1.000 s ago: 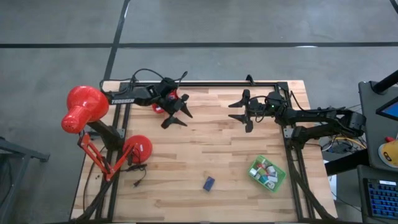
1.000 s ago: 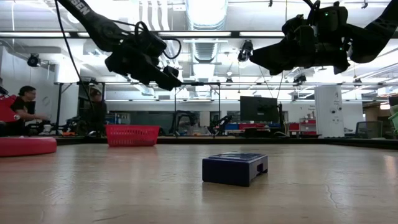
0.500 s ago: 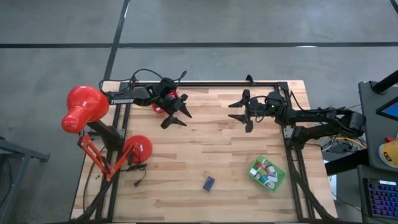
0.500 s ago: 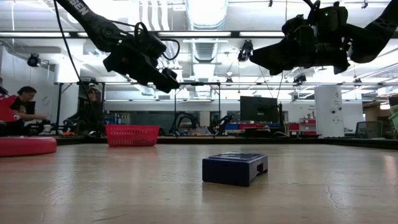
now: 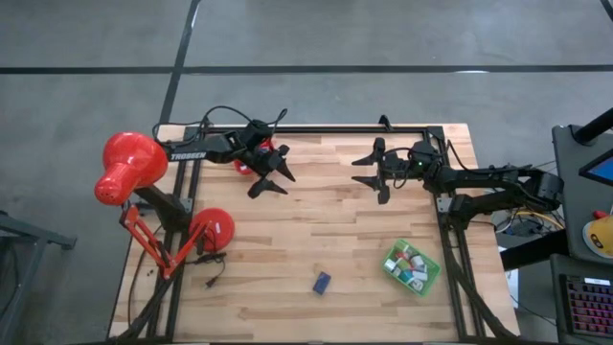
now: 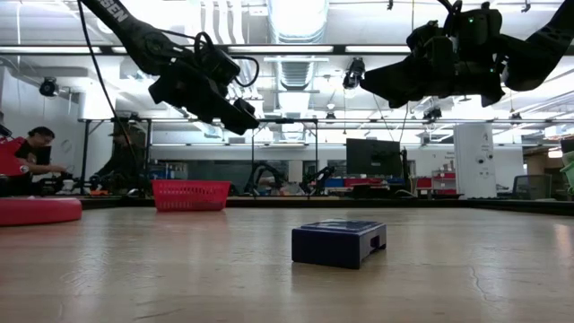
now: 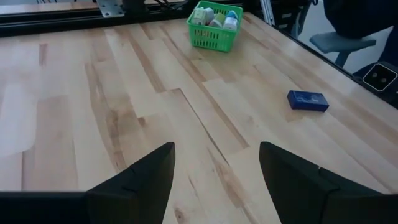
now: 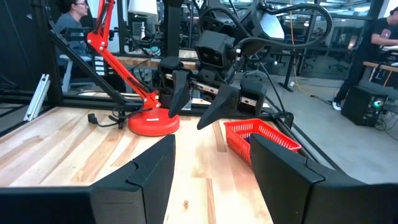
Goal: Pick & Place Office items
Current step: Put the dark blue digital clock into the red bin
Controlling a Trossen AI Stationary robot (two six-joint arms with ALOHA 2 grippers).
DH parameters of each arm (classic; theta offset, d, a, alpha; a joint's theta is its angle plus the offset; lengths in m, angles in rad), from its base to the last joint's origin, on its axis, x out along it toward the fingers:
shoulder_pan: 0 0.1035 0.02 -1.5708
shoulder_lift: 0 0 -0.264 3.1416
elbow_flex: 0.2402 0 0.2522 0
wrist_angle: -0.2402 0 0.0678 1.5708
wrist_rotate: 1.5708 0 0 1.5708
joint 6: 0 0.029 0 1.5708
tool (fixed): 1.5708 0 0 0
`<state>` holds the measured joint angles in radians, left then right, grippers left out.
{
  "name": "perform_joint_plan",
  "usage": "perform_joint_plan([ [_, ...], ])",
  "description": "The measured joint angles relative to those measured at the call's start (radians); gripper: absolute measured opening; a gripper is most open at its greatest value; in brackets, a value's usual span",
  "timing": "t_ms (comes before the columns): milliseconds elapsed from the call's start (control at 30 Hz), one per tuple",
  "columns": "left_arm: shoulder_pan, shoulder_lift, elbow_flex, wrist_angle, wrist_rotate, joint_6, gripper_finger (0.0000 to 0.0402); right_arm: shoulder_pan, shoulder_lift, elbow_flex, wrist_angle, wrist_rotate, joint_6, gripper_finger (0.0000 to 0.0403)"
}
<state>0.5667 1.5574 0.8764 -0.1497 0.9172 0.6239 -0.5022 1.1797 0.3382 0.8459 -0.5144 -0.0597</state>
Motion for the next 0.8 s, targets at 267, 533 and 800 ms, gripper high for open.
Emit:
perform_joint_plan([
  [267,0.0,0.0,0.0,0.0,0.0,0.0,0.0236,0.007,0.0,0.0,0.003,-0.001,0.02,0.0203],
  [533,0.0,0.0,0.0,0.0,0.0,0.0,0.0236,0.007,0.0,0.0,0.002,0.083,0.0,0.0203],
  [800,0.0,0.0,0.0,0.0,0.0,0.0,0.0236,0.046,-0.012,0.044,-0.034,0.095,-0.007,0.0203],
])
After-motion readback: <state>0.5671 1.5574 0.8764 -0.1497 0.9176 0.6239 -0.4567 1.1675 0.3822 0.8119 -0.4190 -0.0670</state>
